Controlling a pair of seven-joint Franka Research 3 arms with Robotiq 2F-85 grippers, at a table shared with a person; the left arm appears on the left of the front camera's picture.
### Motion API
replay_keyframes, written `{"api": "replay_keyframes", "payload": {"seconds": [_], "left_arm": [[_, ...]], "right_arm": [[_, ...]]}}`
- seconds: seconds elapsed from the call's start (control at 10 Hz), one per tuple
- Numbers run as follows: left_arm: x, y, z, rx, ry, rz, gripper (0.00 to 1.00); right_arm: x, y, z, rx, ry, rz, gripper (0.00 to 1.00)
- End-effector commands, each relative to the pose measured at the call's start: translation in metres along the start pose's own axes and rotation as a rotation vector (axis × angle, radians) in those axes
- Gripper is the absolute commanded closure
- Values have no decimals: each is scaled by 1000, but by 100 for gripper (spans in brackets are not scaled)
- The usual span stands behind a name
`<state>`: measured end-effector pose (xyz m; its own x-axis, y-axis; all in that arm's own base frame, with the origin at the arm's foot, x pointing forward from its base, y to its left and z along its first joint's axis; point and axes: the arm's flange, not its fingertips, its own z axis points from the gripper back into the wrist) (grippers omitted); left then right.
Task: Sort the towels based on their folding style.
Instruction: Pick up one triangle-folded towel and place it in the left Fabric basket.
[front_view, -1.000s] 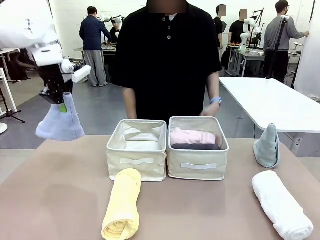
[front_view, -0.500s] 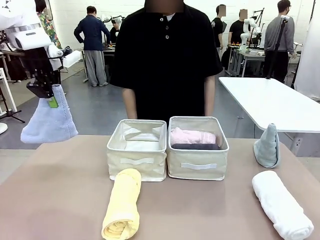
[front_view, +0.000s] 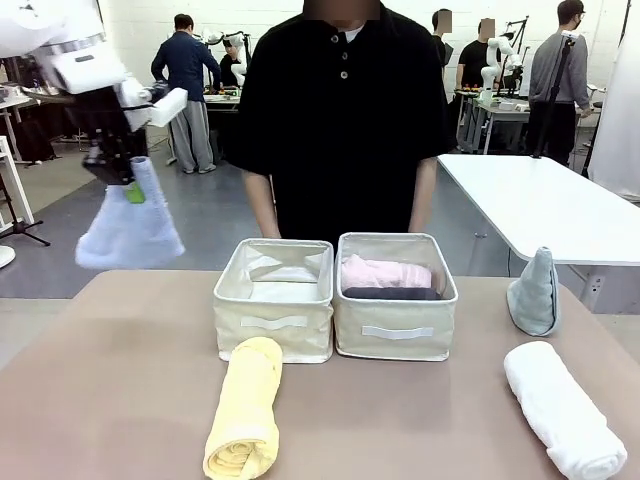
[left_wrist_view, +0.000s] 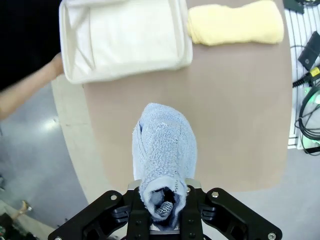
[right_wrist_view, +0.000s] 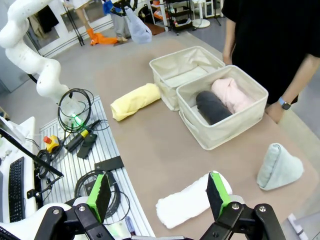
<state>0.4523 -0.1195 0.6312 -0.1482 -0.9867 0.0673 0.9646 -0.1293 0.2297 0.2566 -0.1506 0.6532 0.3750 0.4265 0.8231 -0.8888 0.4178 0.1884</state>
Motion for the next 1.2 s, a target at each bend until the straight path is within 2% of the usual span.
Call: {"api": "replay_keyframes", "payload": {"seconds": [0.0, 0.2, 0.3, 0.4, 0.5, 0.6, 0.7, 1.1], "left_arm": [[42, 11, -8, 24, 30, -23, 83], [73, 28, -22, -17, 24, -50, 83], [83, 34, -31, -81, 35, -75, 83], [60, 12, -5, -100, 102, -97, 83], [5, -38, 40, -5, 148, -76, 83], [-36, -82, 65, 82, 204, 46, 83], [-55, -104, 67, 108, 244, 140, 83], [-77, -97, 59, 84, 240, 215, 83]], "right_arm": [[-1, 0, -1, 8, -8, 6, 0], [-1, 0, -1, 8, -8, 6, 0], [-1, 0, -1, 8, -8, 6, 0], [-1, 0, -1, 8, -8, 6, 0], [-1, 0, -1, 8, -8, 6, 0], [-1, 0, -1, 8, -8, 6, 0], [-1, 0, -1, 8, -8, 6, 0], [-1, 0, -1, 8, -8, 6, 0]]}}
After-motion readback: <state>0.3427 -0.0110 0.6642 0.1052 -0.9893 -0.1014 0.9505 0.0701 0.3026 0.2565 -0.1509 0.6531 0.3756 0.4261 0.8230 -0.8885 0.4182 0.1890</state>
